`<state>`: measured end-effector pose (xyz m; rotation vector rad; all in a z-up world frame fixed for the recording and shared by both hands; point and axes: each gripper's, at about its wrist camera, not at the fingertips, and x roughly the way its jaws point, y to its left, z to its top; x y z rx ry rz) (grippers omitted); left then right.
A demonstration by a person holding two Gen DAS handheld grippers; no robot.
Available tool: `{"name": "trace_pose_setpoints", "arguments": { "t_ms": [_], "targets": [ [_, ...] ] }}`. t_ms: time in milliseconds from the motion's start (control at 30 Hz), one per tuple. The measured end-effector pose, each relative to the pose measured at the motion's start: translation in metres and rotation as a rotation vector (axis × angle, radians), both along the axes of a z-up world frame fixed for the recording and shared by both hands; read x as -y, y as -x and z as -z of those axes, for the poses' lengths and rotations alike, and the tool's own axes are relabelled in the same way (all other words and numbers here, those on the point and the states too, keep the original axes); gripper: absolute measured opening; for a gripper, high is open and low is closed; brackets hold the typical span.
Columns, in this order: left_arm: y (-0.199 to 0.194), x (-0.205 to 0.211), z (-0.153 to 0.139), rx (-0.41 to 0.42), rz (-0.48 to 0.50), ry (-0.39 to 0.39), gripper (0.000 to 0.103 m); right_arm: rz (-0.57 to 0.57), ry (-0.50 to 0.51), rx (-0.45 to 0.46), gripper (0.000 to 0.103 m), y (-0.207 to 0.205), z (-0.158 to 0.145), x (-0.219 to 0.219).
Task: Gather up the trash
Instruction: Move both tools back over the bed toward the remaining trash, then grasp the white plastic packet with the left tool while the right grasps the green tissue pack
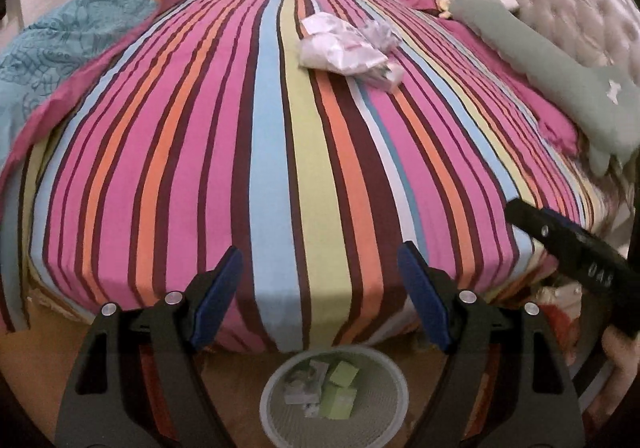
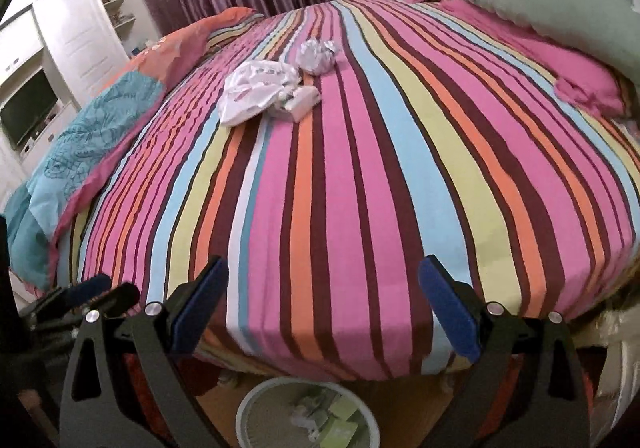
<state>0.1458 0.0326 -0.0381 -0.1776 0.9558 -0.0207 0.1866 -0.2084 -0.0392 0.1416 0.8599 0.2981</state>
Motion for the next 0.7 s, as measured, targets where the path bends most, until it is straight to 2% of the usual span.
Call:
{"name": "trace_pose_setpoints", "arguments": {
  "t_ms": [300,500,600,700],
  "targets": [
    [-0.074,-0.004,-0.018,-0.017,-0.035,0.102,0.078,-0.064,0.062,0.002,0.092,-0.050,-0.002,-0.008],
    [-0.131,-0.008,-0.026,-0.030,-0.081,0.168,0.078,-0.128,0.112,0.039,0.092,-0.081,-0.006,-0.020],
    [-0.158,-0.008,-0.023,-0.059,-0.101,0.169,0.078,-0.146,0.122,0.047,0.092,-0.101,-0.007,-0.026],
    [-0.182,-0.009,-0.015,-0.107,-0.118,0.211,0.078,-0.163,0.132,0.046,0.092,-0.118,-0.004,-0.032]
  ]
}}
